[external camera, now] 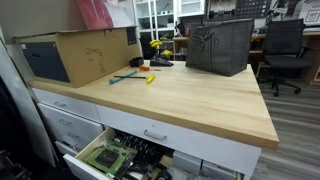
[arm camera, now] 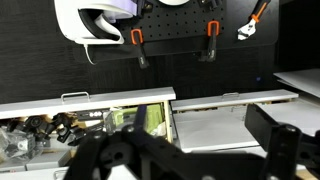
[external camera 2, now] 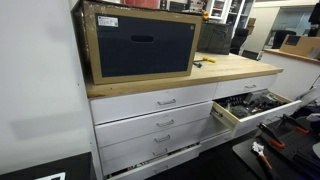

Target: Open the second drawer to the left

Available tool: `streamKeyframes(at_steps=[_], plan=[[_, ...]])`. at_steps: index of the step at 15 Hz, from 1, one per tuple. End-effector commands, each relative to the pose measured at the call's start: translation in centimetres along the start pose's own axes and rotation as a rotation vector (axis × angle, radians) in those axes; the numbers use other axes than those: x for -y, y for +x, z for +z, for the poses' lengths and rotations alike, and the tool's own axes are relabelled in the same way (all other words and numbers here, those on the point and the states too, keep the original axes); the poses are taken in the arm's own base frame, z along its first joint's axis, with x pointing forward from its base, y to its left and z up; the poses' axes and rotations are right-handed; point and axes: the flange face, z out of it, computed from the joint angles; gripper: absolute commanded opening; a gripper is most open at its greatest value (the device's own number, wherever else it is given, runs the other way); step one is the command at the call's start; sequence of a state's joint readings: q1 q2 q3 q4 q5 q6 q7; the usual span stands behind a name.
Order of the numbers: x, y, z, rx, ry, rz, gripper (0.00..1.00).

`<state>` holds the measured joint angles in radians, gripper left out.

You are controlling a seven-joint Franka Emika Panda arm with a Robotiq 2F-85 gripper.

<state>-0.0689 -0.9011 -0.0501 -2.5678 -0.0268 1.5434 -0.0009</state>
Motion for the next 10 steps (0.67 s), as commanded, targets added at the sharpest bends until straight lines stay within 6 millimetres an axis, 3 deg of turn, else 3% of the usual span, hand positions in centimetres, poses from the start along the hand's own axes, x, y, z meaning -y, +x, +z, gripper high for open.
streamKeyframes(at_steps=[1, 6, 10], plan=[[0.0, 0.0, -0.1, 0.001, 0.0, 0.0, 1.0], [0.7, 2.6, 1.1, 0.007, -0.01, -0.026, 1.0], [1.9, 5.4, 3.5, 0.027, 0.002, -0.022, 1.0]])
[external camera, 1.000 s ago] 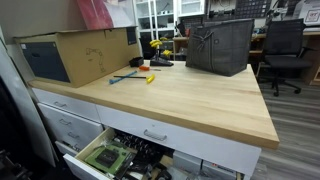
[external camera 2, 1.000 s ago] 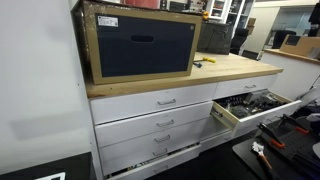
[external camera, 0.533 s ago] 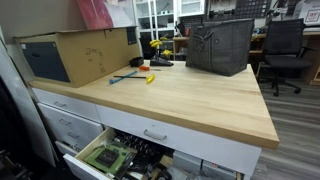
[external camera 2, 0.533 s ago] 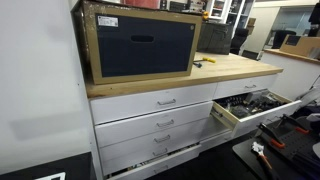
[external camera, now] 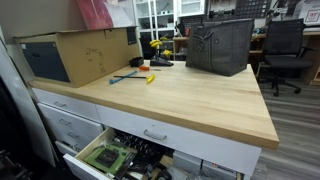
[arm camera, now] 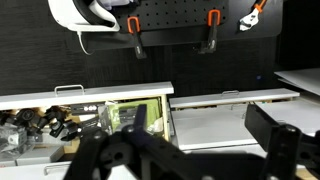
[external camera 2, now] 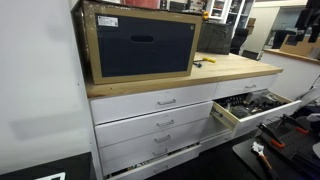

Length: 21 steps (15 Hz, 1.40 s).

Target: Open the second drawer to the left

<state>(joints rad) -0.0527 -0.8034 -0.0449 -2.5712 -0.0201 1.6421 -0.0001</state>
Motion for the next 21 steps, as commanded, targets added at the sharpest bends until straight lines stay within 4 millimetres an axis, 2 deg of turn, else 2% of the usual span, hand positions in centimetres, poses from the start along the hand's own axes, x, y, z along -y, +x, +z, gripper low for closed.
streamKeyframes(at_steps=[1, 5, 9, 12, 17, 21], plan=[[1.7, 2.8, 2.3, 0.028, 0.004, -0.008, 1.0], [3.8, 4.7, 5.4, 0.041, -0.038, -0.037, 1.0], [5.3, 5.7, 8.6, 0.061, -0.054, -0.051, 1.0], [6.8, 5.3, 10.9, 0.088, -0.056, -0.067, 1.0], [10.6, 4.0, 14.5, 0.09, -0.041, -0.037, 1.0], [12.9, 3.8, 17.1, 0.046, -0.042, 0.093, 1.0]])
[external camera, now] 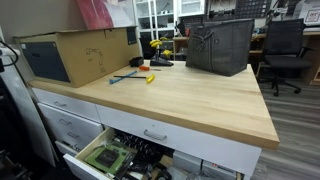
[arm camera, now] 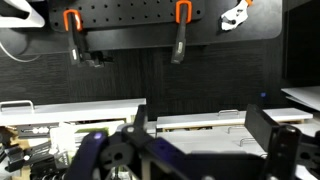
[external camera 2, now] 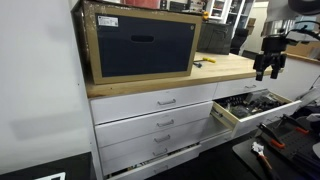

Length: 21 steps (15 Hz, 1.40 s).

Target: Open the second drawer to the left

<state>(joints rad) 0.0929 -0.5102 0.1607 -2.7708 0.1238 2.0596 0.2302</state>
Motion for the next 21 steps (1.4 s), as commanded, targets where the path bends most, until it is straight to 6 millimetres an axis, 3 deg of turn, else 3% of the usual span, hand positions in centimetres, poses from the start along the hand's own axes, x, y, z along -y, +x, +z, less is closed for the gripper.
streamKeyframes(at_steps=[1, 7, 13, 21], plan=[[1.8, 0.9, 1.8, -0.042, -0.002, 0.121, 1.0], [2.8, 3.8, 5.3, -0.114, 0.023, 0.313, 1.0], [4.0, 8.8, 9.5, -0.135, 0.041, 0.467, 1.0], [7.7, 11.4, 15.6, -0.096, -0.009, 0.481, 1.0]])
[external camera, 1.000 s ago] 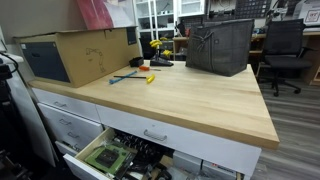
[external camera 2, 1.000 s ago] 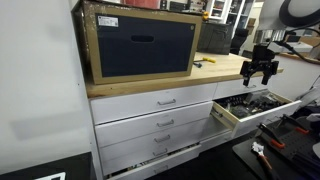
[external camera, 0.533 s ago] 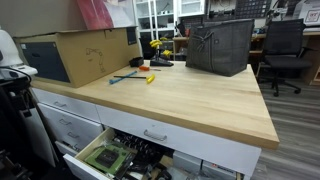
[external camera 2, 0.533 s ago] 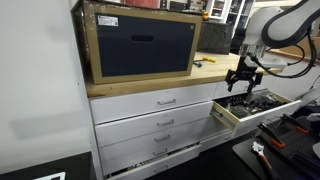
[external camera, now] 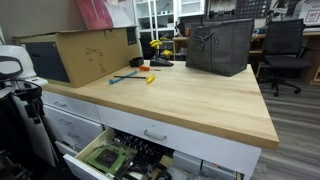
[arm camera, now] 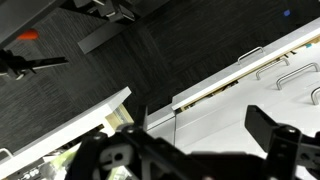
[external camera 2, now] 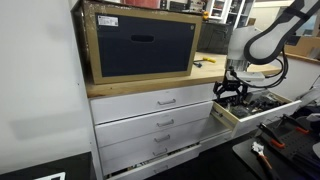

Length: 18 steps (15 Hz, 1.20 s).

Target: Open the second drawer to the left

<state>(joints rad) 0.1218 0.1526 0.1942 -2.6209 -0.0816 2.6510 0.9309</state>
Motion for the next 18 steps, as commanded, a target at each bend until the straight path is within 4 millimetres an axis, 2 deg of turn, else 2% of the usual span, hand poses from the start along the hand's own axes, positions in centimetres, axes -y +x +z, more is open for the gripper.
streamKeyframes(at_steps=[1, 7, 14, 18], plan=[[2.5, 0.1, 3.0, 0.011, -0.012, 0.009, 1.0], [6.2, -0.8, 7.8, 0.024, -0.034, -0.04, 1.0], [10.3, 1.1, 13.5, 0.012, -0.05, -0.074, 1.0], [13.0, 1.8, 15.4, -0.006, -0.006, -0.071, 1.0]])
